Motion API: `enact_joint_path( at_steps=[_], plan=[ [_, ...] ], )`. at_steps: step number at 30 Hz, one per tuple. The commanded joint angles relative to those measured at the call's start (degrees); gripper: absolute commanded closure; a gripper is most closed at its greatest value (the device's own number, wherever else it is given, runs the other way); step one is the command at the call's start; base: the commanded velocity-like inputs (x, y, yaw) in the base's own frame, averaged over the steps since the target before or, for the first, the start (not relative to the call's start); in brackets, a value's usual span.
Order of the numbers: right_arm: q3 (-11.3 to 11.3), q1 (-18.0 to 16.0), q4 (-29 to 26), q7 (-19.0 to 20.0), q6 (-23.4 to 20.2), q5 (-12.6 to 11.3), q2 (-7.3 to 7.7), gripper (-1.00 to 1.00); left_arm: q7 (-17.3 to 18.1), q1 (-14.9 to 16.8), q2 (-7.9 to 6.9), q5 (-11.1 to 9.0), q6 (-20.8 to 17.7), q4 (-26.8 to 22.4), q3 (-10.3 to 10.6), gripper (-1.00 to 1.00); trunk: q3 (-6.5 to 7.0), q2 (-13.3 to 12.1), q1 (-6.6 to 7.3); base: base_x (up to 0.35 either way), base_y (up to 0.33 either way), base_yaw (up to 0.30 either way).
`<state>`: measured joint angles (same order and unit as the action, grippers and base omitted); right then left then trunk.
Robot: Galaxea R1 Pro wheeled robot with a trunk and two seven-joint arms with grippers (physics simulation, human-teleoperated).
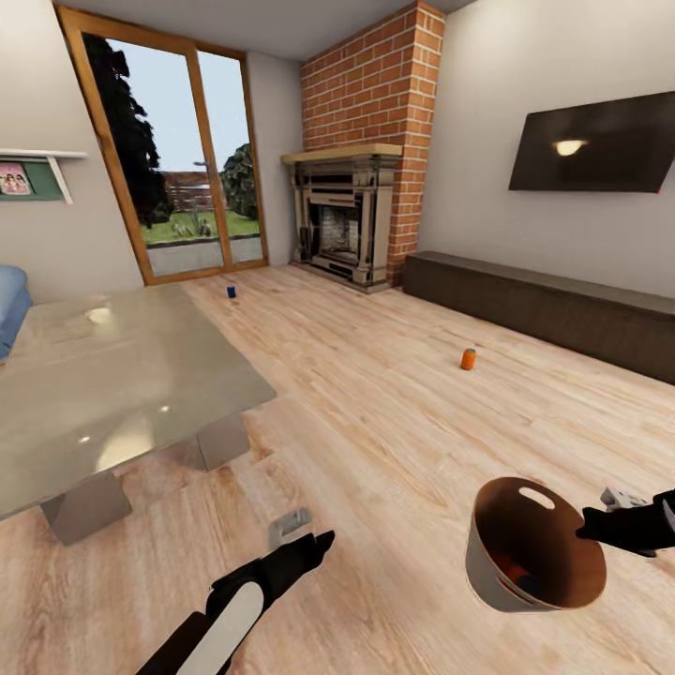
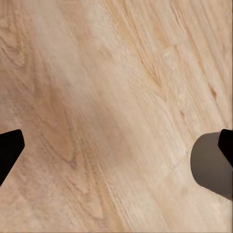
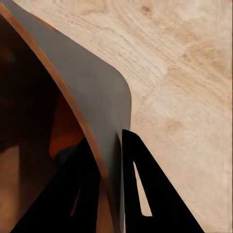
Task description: Put the three can of soda from the living room inside the tash can in the kitchen.
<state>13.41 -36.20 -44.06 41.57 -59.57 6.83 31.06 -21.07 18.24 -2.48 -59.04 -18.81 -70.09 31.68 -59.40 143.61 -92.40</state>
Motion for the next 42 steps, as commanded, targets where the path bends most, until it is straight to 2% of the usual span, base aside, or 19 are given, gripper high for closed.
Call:
enact_joint_path(
  at_steps=[1, 4, 8, 11, 14, 18, 23, 30, 37, 42],
  plan=[
    [0.0, -1.3, 2.1, -1.8, -0.4, -1.3, -0.11, 1.00, 0.4, -0.1, -0.09, 0.0, 0.0, -0.1, 0.0, -1.00, 0.01, 0.0, 0.01, 0.298, -0.199, -0.002],
    [0.0, -4.7, 7.8, -6.3, -0.4, -1.4, -0.29, 1.00, 0.9, -0.1, -0.23, 0.0, 0.0, -0.2, 0.0, -1.00, 0.01, 0.0, 0.01, 0.303, -0.190, -0.001],
    [0.0, -6.5, 11.7, -8.8, -0.4, -1.4, -0.87, 1.00, 1.1, -0.1, -0.30, 0.0, 0.0, -0.5, 0.0, -1.00, 0.01, 0.0, 0.01, 0.307, -0.192, 0.000],
    [-0.9, -6.8, 12.7, -9.7, -0.4, -1.2, -3.19, 1.00, 1.1, -0.1, -0.31, 0.0, 0.0, -0.8, 0.0, -1.00, 0.01, 0.0, 0.01, 0.308, -0.199, 0.000],
    [-2.5, -6.8, 12.9, -10.3, -0.4, -1.1, -4.03, 1.00, 1.0, -0.1, -0.26, 0.1, 0.0, -0.9, 0.1, -1.00, 0.01, 0.0, 0.01, 0.306, -0.204, 0.000],
    [-2.8, -6.6, 12.8, -10.3, -0.4, -1.2, -4.20, 1.00, 0.9, -0.1, -0.25, 0.1, 0.0, -0.9, 0.1, -1.00, 0.01, 0.0, 0.01, 0.299, -0.214, 0.000],
    [-2.8, -6.5, 12.8, -10.2, 2.8, -1.3, -4.25, 1.00, 0.8, -0.1, -0.20, 0.4, -0.1, -0.8, 0.2, -1.00, 0.01, 0.0, 0.01, 0.296, -0.218, 0.000],
    [-2.9, -6.5, 12.5, -10.3, 3.0, -1.2, -4.25, 1.00, 0.6, -0.1, 0.21, 0.8, -0.4, -0.6, 0.3, -1.00, 0.01, 0.0, 0.01, 0.260, -0.249, -0.016],
    [-2.9, -6.4, 12.3, -10.3, 3.0, -1.2, -4.25, 1.00, 0.5, -0.1, 0.36, 0.8, -0.7, -0.1, 0.3, -1.00, 0.01, 0.0, 0.01, 0.212, -0.282, -0.254],
    [-2.9, -6.4, 12.2, -10.3, 3.1, -1.2, -4.25, 1.00, -0.8, -0.8, -0.37, 0.7, -0.8, -3.6, 0.1, -1.00, 0.01, 0.0, 0.01, 0.209, -0.283, -0.287]
  ],
)
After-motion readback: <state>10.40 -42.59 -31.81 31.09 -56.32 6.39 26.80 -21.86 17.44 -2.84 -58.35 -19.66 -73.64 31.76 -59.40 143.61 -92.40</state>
